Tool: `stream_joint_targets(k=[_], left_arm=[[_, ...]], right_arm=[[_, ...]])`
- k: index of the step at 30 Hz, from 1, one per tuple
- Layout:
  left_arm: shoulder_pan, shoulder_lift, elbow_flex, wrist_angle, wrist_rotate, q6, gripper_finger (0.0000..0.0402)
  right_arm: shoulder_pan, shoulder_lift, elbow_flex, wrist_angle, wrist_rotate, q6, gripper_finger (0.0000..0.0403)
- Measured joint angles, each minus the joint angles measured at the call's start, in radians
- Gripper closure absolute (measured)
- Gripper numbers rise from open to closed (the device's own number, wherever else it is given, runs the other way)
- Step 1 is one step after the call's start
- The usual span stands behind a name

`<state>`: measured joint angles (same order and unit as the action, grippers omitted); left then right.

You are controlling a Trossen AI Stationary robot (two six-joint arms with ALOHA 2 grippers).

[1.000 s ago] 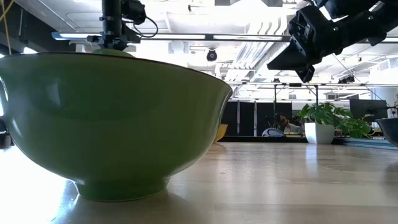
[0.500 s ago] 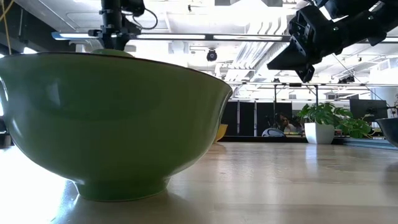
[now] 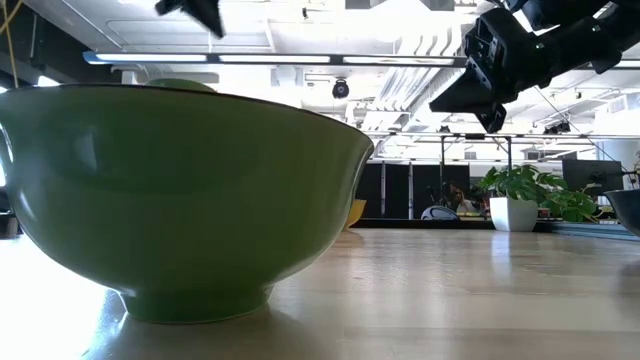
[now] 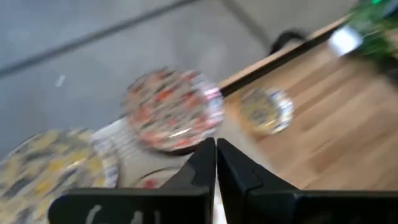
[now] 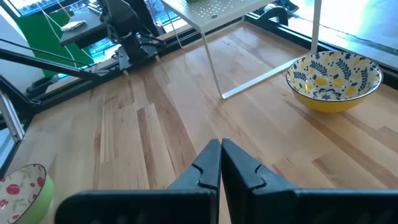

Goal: Pick & Place Mini bowls
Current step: Stack the blue patterned bowl on the stacked blue patterned bowls on the shelf

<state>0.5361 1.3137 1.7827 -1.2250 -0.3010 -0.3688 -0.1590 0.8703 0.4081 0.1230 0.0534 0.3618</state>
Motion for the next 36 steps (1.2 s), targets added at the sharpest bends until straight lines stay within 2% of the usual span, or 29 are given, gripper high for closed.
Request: stream_joint_targets(k=[5, 10, 15, 18, 21, 23, 27, 36], left_arm=[[-0.229, -0.056, -0.133, 0.227, -0.113, -0.012, 0.039], [-0.348, -0.08, -0.285, 0.463, -0.138, -0.003, 0.0399], [-0.389, -0.081, -0.401, 0.675, -0.06, 0.025, 0.04], [-0.386, -0.075, -0.427, 0.691, 0.007, 0.027, 0.04], [-0.386, -0.042, -0.427, 0.695, 0.026, -0.016, 0.04], [-0.388, -0.036, -0.43, 0.687, 0.02, 0.02, 0.0401], [-0.433, -0.041, -0.483, 0.763, -0.058, 0.063, 0.0401], [-0.5, -0.158, -0.682, 0.968, -0.079, 0.077, 0.0401]], right_arm=[[0.0, 0.0, 0.0, -0.001, 0.011, 0.02, 0.0401], [0.0, 0.0, 0.0, -0.006, 0.02, 0.057, 0.0402], [0.0, 0.0, 0.0, -0.006, 0.02, 0.089, 0.0401], [0.0, 0.0, 0.0, -0.007, 0.02, 0.108, 0.0402], [0.0, 0.0, 0.0, -0.012, 0.019, 0.127, 0.04], [0.001, 0.0, 0.0, -0.012, 0.021, 0.135, 0.0398], [0.001, 0.0, 0.014, -0.042, 0.022, 0.132, 0.0394], [0.001, -0.001, 0.136, -0.337, 0.034, 0.078, 0.0392]])
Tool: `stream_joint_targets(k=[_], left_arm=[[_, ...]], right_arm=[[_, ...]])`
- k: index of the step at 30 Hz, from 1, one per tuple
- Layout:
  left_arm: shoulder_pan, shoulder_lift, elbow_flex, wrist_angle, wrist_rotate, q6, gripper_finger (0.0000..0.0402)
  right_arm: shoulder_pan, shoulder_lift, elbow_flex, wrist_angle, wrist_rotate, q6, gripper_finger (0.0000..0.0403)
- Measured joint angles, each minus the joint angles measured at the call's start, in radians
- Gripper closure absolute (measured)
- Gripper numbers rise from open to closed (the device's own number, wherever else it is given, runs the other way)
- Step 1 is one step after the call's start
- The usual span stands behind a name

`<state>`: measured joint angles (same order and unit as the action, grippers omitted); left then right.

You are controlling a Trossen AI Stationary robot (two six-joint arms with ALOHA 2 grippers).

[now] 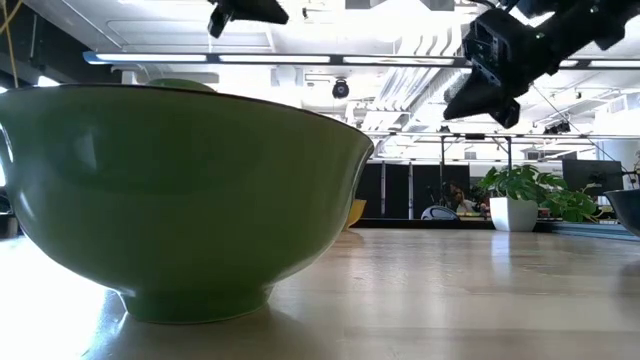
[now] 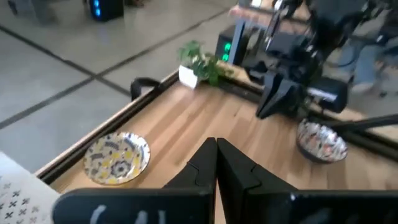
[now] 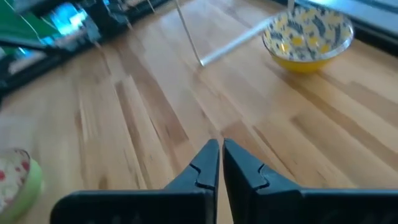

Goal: Pick & Place Mini bowls
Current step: Stack the blue patterned bowl on the stacked blue patterned bowls on the shelf

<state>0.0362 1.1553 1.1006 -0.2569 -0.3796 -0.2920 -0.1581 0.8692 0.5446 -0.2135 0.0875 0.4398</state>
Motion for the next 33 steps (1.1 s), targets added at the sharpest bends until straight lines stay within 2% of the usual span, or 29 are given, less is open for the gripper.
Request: stream_joint_targets(k=[7, 17, 25, 33], left_arm=[[-0.015, -0.124, -0.132, 0.094, -0.017, -0.002, 0.0401], [-0.033, -0.204, -0.204, 0.071, -0.028, -0.019, 0.0401], [-0.031, -0.202, -0.207, 0.043, -0.026, -0.017, 0.0401], [-0.031, -0.202, -0.207, 0.045, -0.029, -0.001, 0.0401]], right_arm=[[0.0, -0.001, 0.108, -0.303, -0.028, 0.004, 0.0365], [0.0, -0.001, 0.215, -0.784, -0.15, 0.005, 0.0275], [0.0, 0.0, 0.21, -0.958, -0.224, -0.001, 0.021], [0.0, 0.0, 0.21, -1.012, -0.227, -0.102, 0.0181]])
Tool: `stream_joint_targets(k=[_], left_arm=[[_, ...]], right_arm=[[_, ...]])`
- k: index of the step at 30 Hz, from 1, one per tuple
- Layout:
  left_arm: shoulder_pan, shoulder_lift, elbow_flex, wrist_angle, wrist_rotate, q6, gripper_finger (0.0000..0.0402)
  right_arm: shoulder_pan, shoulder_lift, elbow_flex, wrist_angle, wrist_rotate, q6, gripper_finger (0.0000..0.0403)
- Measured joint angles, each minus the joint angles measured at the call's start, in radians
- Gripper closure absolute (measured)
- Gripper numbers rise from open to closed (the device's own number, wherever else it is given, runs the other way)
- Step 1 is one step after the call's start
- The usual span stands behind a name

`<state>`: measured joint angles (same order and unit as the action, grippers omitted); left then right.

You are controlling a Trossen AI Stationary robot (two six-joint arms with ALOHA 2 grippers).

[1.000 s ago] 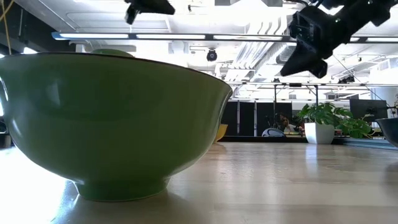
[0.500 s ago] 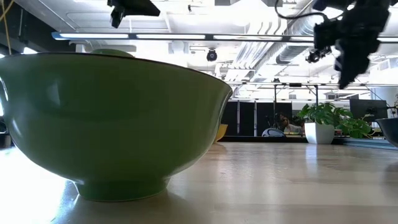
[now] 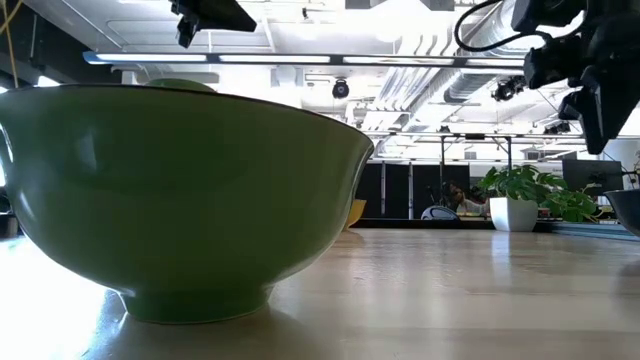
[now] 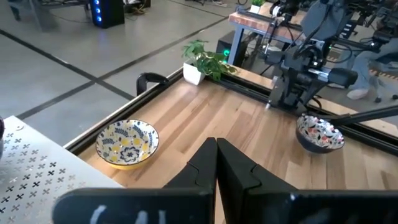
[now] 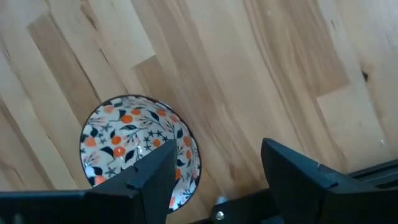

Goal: Pick & Place Mini bowls
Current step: Stack the blue patterned bowl on the stacked blue patterned bowls on the shelf

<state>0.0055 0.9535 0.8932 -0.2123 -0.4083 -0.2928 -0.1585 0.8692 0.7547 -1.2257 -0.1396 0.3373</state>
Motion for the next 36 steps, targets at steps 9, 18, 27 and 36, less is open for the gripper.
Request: stream_joint_targets(k=[9, 18, 27, 36], left_arm=[[0.0, 0.0, 0.0, 0.0, 0.0, 0.0, 0.0401], [0.0, 0.0, 0.0, 0.0, 0.0, 0.0, 0.0401], [0.0, 0.0, 0.0, 0.0, 0.015, 0.0, 0.0401], [0.0, 0.001, 0.0, 0.0, 0.022, 0.003, 0.0401]], right_arm=[[0.0, 0.058, -0.007, 0.063, -0.073, -0.085, 0.0191], [0.0, 0.132, -0.141, 0.181, -0.174, -0.105, 0.0192], [0.004, 0.164, -0.151, 0.198, -0.155, -0.081, 0.0192], [0.004, 0.335, -0.151, 0.214, -0.121, -0.054, 0.0192]])
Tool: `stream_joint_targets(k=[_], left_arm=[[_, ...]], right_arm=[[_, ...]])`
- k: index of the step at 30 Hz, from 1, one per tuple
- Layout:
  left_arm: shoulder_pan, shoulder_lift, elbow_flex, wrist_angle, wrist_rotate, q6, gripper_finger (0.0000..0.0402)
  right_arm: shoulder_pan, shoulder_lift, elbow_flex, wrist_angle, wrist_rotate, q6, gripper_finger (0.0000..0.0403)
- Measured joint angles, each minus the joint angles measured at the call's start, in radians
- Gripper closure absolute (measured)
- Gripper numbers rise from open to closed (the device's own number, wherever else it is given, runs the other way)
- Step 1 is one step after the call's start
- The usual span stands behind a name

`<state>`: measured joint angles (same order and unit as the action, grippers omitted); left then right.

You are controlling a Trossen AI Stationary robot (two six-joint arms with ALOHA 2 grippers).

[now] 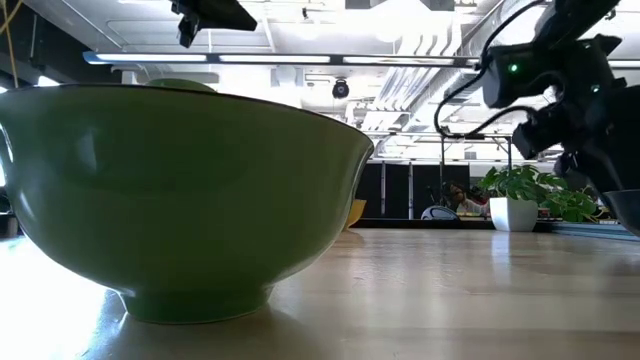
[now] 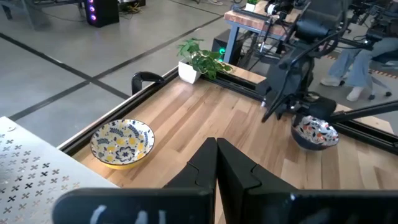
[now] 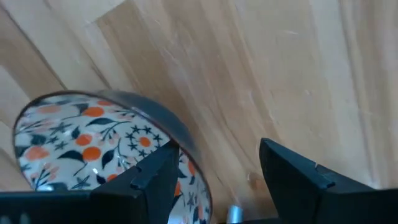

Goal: Pick & Place Mini bowls
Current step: Stack the blue patterned bowl on the stacked blue patterned bowls on the shelf

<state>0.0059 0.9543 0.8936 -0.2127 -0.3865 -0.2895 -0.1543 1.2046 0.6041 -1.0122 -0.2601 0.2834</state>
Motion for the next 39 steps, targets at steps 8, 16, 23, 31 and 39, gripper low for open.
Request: stream_joint_targets(k=[8, 16, 23, 31, 39], left_arm=[[0.0, 0.0, 0.0, 0.0, 0.014, -0.007, 0.0401], [0.0, 0.0, 0.0, 0.0, 0.019, -0.007, 0.0401], [0.0, 0.0, 0.001, 0.001, 0.019, -0.007, 0.0401], [0.0, 0.0, 0.001, 0.001, 0.042, -0.007, 0.0401], [0.0, 0.0, 0.001, 0.001, 0.045, -0.007, 0.0401]], right_arm=[[0.0, 0.081, 0.0, 0.054, -0.04, -0.02, 0.022], [0.0, 0.087, 0.0, 0.055, -0.047, -0.022, 0.0283], [0.0, 0.087, 0.0, 0.062, -0.06, -0.023, 0.0348], [0.0, 0.085, 0.001, 0.07, -0.098, -0.018, 0.0394], [0.0, 0.083, 0.004, 0.086, -0.131, 0.053, 0.0394]])
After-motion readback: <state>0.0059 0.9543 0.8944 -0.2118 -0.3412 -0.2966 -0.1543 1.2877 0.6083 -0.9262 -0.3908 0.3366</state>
